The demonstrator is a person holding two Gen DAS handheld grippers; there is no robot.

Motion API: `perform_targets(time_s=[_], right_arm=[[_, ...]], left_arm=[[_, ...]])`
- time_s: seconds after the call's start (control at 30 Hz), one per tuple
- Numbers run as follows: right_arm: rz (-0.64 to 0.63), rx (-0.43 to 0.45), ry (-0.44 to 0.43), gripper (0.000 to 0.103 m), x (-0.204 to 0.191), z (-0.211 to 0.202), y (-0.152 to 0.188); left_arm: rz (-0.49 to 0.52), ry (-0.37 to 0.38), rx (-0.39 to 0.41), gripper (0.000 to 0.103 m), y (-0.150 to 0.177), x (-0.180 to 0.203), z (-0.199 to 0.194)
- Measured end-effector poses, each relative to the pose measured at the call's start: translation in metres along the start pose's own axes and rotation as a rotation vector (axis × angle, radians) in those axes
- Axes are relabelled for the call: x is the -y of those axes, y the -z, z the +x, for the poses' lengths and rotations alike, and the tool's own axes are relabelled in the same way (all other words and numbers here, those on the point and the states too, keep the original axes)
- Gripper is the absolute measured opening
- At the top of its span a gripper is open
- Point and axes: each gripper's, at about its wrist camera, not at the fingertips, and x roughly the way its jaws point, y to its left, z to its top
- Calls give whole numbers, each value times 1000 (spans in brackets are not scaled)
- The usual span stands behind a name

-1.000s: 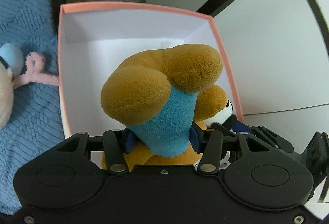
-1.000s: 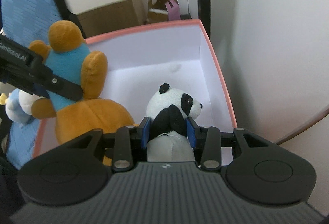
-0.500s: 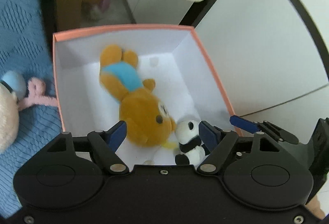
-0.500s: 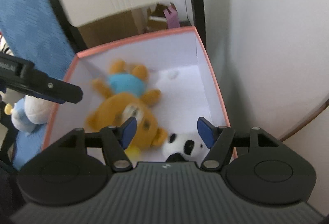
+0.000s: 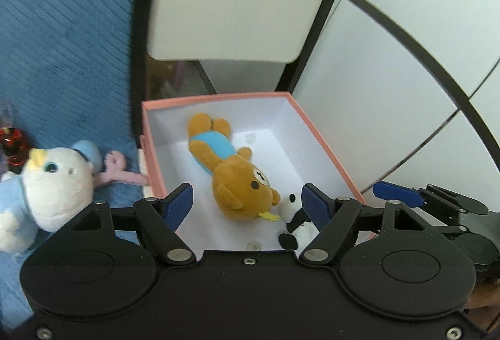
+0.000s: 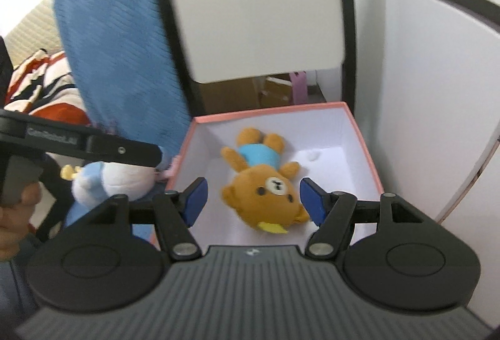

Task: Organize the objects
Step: 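Open the left tool over the box while the right tool releases the panda inside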

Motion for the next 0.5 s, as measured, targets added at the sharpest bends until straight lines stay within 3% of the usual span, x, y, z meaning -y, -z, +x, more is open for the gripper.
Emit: perform_targets(time_s=[0.5], right_arm=[[-34, 60, -62, 67, -82, -39, 43]], left_arm=[[16, -64, 179, 74, 71, -37, -100]])
